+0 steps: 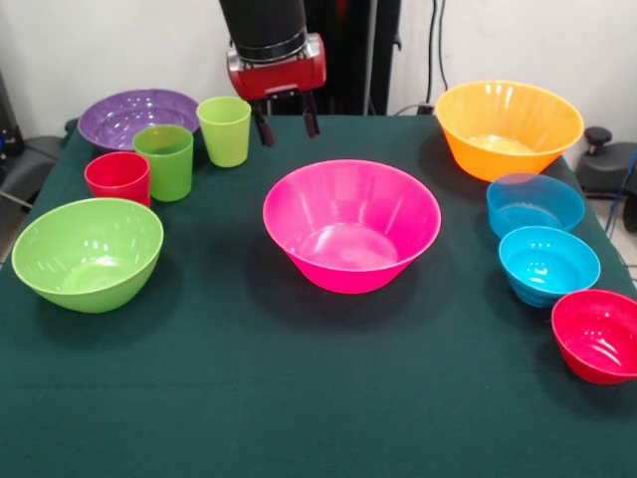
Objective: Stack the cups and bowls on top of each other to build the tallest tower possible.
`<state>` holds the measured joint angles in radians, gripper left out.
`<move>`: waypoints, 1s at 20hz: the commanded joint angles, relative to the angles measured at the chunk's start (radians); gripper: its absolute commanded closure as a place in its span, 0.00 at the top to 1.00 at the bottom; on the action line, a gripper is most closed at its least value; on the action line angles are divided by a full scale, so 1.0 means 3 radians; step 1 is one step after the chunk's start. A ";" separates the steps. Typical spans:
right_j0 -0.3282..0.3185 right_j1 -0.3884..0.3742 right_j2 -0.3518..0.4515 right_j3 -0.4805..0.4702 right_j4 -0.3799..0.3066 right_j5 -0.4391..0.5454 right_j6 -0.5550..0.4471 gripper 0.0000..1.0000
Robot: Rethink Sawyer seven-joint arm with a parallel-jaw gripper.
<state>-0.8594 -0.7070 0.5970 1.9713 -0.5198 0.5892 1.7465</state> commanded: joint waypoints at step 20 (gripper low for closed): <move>0.0313 0.0457 -0.0506 -0.0231 -0.0018 -0.0572 0.0378 1.00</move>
<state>-0.8056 -0.6113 0.4973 1.9705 -0.5192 0.4720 1.7465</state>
